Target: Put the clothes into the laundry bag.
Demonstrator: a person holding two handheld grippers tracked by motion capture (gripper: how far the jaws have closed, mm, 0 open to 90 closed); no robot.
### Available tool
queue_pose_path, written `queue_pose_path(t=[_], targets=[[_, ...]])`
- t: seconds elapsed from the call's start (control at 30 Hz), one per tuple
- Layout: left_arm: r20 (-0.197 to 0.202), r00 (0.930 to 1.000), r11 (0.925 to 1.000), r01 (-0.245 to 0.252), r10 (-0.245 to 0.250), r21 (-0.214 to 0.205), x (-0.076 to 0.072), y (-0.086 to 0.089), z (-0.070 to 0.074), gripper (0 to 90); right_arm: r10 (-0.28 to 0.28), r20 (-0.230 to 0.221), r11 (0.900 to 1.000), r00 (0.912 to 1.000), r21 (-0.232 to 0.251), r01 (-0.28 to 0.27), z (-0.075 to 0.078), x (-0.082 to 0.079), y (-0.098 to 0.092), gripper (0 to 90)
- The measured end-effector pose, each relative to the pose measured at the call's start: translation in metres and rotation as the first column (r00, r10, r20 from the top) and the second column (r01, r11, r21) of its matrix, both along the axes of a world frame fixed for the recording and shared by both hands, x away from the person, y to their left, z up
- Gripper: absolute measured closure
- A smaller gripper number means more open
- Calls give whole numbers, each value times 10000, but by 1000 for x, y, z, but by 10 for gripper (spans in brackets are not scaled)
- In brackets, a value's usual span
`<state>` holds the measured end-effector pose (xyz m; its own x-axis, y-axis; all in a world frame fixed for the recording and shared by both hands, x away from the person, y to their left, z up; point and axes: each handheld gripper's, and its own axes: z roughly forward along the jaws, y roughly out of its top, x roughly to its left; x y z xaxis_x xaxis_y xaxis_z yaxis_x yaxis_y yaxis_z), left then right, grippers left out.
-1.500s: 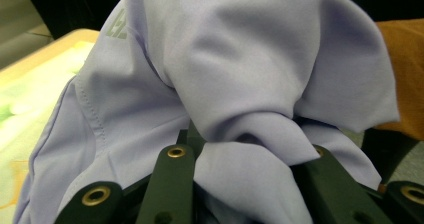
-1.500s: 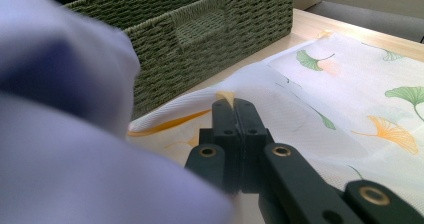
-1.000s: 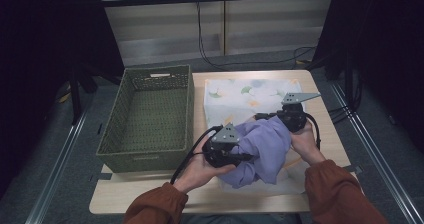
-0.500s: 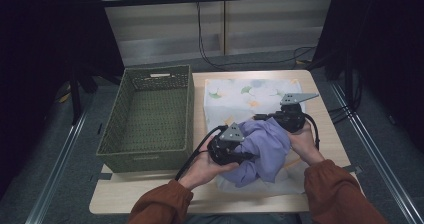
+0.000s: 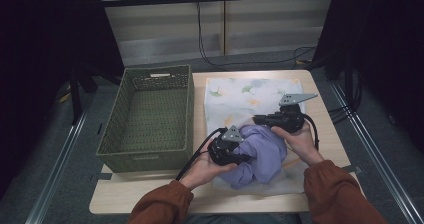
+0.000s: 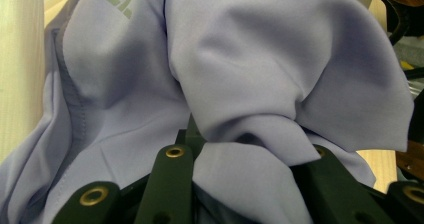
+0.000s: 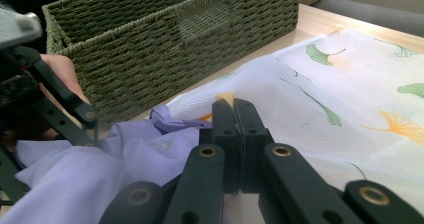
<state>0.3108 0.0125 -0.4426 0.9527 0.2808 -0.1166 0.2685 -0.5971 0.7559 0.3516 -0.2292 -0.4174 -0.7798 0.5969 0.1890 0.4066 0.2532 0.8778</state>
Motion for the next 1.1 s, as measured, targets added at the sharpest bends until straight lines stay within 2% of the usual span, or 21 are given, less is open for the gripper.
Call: queue_pose_path(t=[0.03,0.07,0.1,0.13,0.17,0.23,0.27,0.33,0.37,0.4,0.47,0.5,0.63,0.67,0.7,0.77,0.83,0.87,0.9,1.07,1.1], targets=[[166,9997,9987,159,-167,478,2,1,1,708,0,-6,10000,10000,28,0,0,0,0,897],[6,10000,9999,-59,59,149,1,-1,-2,707,10,-9,10000,10000,42,-10,0,0,0,897],[146,9998,9988,92,-99,471,2,0,-2,707,5,3,10000,10000,39,-5,0,0,0,897],[-34,9999,9996,-166,167,234,1,-2,-4,706,3,-18,10000,10000,37,-3,0,0,0,897],[-36,10000,9997,-75,76,221,2,-2,-6,706,7,-28,10000,10000,33,-7,0,0,0,897],[-57,9999,9983,-92,96,581,4,-2,-11,705,16,-51,10000,10000,27,-16,0,-1,1,898],[-128,9998,9984,-143,150,538,5,-3,-15,705,23,-45,10000,10000,11,-22,0,-1,1,897],[-103,9999,9973,-125,133,727,8,-3,-19,704,33,-65,10000,10000,-10,-33,0,-1,1,898],[-148,9997,9981,-163,172,597,9,-4,-22,703,48,-61,10000,10000,-20,-48,0,-1,2,897],[-208,9996,9966,-156,173,808,9,-4,-23,704,47,-78,10000,10000,-24,-47,0,-1,2,897],[-211,9995,9970,-236,252,735,8,-6,-26,703,71,-87,10000,9999,-25,-71,0,-1,2,897],[-222,9995,9957,-185,206,912,9,-6,-26,703,84,-68,10000,9999,-33,-84,0,-1,2,897],[-218,9995,9945,-226,250,1020,12,-7,-34,702,90,-29,10000,10000,-2,-90,1,-2,1,897],[-360,9987,9947,-318,355,983,11,-8,-36,700,75,-38,10000,10000,9,-75,1,-2,1,897],[-313,9993,9922,-141,181,1242,13,-8,-35,701,73,-19,10000,10000,26,-73,2,-2,0,897],[-348,9990,9926,-239,283,1192,13,-9,-38,700,68,-16,10000,10000,41,-68,3,-3,-1,897],[-194,9993,9897,-289,319,1402,13,-11,-40,700,74,-25,10000,10000,29,-74,3,-3,-1,897],[-353,9985,9917,-379,426,1228,12,-12,-42,698,87,-29,10000,10000,29,-87,3,-3,-1,897],[-236,9991,9889,-316,354,1455,12,-13,-43,697,102,-30,9999,9999,35,-101,3,-4,0,897],[-146,9990,9884,-395,421,1464,11,-15,-43,671,139,-116,9999,9998,-53,-139,0,-4,1,897],[-235,9984,9900,-477,512,1329,11,-15,-43,664,138,-134,9999,9998,-65,-139,-1,-4,1,897]])
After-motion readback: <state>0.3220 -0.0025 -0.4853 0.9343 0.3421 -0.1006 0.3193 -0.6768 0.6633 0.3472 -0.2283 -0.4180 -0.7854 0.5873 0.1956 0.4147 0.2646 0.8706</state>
